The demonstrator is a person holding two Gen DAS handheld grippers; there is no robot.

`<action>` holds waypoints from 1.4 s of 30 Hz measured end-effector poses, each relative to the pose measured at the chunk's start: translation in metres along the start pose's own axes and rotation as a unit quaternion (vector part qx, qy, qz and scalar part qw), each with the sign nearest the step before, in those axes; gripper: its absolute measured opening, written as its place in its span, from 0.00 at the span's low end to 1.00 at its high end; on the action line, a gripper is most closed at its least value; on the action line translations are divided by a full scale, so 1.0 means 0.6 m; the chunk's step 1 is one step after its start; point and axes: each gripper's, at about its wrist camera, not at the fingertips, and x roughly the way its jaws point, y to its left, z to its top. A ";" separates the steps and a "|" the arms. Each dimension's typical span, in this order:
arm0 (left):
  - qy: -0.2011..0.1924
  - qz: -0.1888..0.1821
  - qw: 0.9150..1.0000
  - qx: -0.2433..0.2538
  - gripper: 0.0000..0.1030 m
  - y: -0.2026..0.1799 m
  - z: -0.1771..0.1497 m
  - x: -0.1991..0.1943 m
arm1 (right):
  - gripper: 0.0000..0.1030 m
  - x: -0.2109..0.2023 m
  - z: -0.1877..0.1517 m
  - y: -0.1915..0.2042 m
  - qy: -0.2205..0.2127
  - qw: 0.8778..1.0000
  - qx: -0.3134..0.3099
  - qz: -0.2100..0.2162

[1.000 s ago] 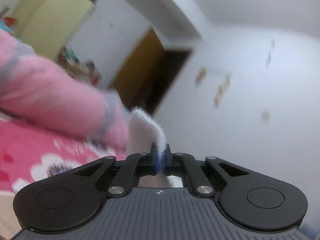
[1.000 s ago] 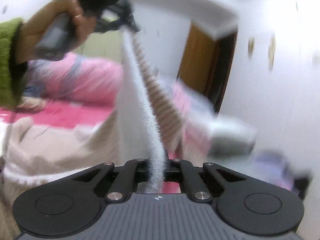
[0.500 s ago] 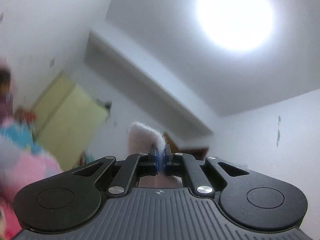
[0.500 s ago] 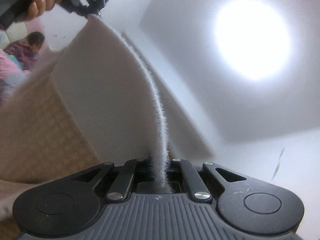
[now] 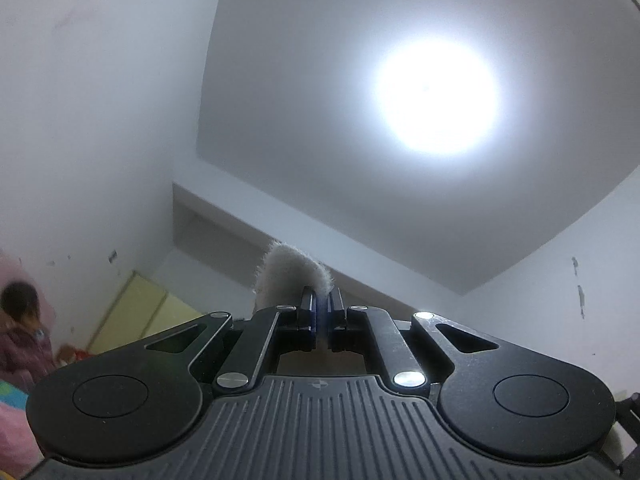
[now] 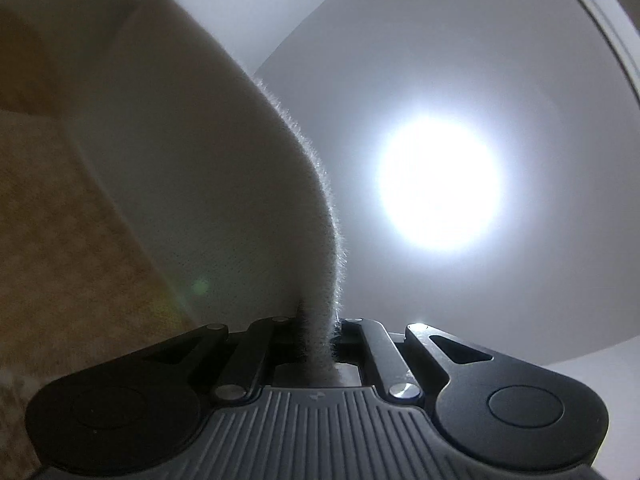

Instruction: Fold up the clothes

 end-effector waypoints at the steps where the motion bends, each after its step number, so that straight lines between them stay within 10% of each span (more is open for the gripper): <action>1: -0.003 0.001 1.000 0.002 0.03 -0.004 0.002 -0.011 | 0.03 -0.007 -0.001 0.000 -0.004 1.000 -0.002 -0.004; 14: -0.042 0.022 0.997 0.066 0.04 -0.056 -0.038 -0.079 | 0.04 -0.085 -0.052 0.014 -0.004 1.000 0.013 0.015; 31: 0.029 0.125 0.986 0.103 0.03 0.061 -0.304 0.146 | 0.04 0.079 -0.258 0.261 0.089 0.993 0.005 0.079; 37: 0.135 0.182 0.970 0.089 0.03 0.189 -0.465 0.246 | 0.04 0.145 -0.427 0.471 0.204 0.957 0.014 0.207; 42: 0.268 0.232 0.933 0.066 0.04 0.295 -0.604 0.213 | 0.26 0.078 -0.459 0.720 0.318 0.890 -0.032 0.324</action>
